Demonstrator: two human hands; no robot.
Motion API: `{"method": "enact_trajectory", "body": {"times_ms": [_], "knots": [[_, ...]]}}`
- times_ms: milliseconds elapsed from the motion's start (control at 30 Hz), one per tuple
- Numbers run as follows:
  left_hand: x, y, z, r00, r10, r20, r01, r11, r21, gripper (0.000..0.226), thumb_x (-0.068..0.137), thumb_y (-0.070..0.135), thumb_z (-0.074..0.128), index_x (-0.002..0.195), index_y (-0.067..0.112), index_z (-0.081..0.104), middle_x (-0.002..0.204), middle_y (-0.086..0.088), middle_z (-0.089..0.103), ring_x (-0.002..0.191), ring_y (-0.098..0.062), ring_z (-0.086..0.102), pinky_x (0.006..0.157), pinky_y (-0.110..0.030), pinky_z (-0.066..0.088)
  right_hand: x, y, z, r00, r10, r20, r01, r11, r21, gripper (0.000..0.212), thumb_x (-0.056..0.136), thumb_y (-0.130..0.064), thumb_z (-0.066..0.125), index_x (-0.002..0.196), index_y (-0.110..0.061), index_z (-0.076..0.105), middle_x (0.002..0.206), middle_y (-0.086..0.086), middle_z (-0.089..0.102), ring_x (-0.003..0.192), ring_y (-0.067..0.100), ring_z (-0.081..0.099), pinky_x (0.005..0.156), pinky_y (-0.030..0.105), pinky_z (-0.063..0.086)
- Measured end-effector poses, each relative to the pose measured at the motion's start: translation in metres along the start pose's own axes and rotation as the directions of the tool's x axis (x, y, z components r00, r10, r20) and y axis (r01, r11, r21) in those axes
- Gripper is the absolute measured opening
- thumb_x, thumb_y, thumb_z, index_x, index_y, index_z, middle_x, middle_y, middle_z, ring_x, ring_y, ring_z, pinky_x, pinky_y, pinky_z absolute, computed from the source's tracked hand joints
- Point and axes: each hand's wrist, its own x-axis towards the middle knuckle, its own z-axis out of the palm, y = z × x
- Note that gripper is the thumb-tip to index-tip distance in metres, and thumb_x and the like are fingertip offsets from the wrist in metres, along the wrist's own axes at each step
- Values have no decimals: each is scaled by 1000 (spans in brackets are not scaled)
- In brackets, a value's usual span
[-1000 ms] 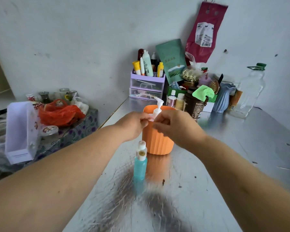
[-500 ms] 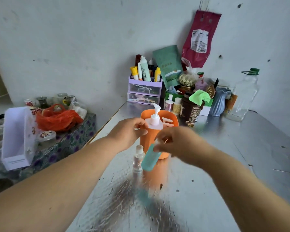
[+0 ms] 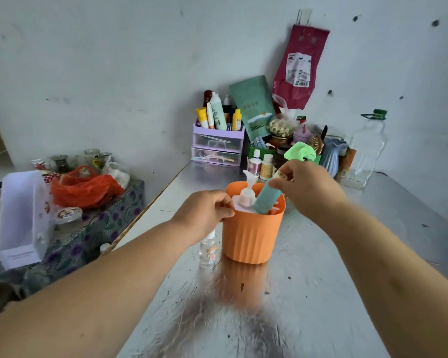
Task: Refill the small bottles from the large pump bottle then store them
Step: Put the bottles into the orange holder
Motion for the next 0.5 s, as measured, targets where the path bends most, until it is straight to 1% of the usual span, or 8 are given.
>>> {"method": "enact_trajectory", "body": {"times_ms": [100, 167, 267, 367, 400, 467, 500], "knots": [[-2, 7, 4, 999, 23, 37, -24, 999, 32, 7, 88, 13, 70, 85, 19, 67, 80, 3, 66, 79, -17, 65, 77, -34, 54, -2, 2, -13, 998, 21, 64, -14, 994, -105, 31, 92, -41, 57, 97, -11, 63, 87, 6, 63, 79, 23, 59, 64, 32, 44], [-4, 10, 6, 998, 20, 56, -22, 999, 45, 6, 89, 14, 69, 86, 19, 67, 84, 2, 68, 84, -19, 66, 77, -32, 55, -5, 4, -23, 993, 42, 115, -22, 985, -169, 34, 92, -44, 55, 96, -11, 64, 91, 8, 65, 82, 25, 61, 68, 33, 47], [-6, 12, 7, 998, 11, 61, -16, 997, 69, 9, 90, 16, 68, 85, 23, 65, 88, 3, 67, 86, -17, 65, 74, -27, 52, -8, 7, -29, 983, 61, 170, -23, 976, -217, 35, 91, -45, 55, 94, -12, 66, 92, 8, 67, 82, 25, 62, 69, 33, 48], [-6, 15, 7, 998, 7, 62, -13, 995, 94, 10, 90, 17, 68, 85, 25, 64, 90, 3, 67, 86, -17, 64, 75, -27, 51, -5, 11, -14, 953, 115, 279, -34, 959, -280, 35, 90, -44, 56, 99, -13, 68, 99, 7, 68, 89, 23, 63, 75, 32, 52], [-6, 16, 7, 998, 9, 60, -16, 994, 106, 9, 90, 18, 68, 86, 25, 64, 90, 3, 67, 84, -16, 63, 75, -28, 51, -5, 13, -7, 940, 146, 308, -48, 951, -305, 35, 89, -45, 58, 100, -14, 68, 99, 6, 68, 90, 23, 63, 74, 31, 51], [-7, 17, 7, 998, 19, 62, -28, 990, 138, 9, 91, 18, 67, 89, 26, 64, 88, 6, 65, 78, -11, 59, 73, -25, 47, -4, 17, 5, 921, 183, 344, -68, 945, -321, 40, 85, -51, 61, 99, -14, 69, 93, 5, 67, 87, 22, 63, 64, 27, 47], [-7, 17, 6, 997, 24, 67, -34, 988, 149, 9, 91, 17, 67, 92, 27, 66, 88, 8, 64, 78, -10, 58, 71, -23, 46, -5, 18, 8, 919, 188, 348, -69, 942, -327, 42, 85, -52, 60, 100, -14, 69, 93, 6, 67, 88, 22, 62, 61, 27, 44]]}}
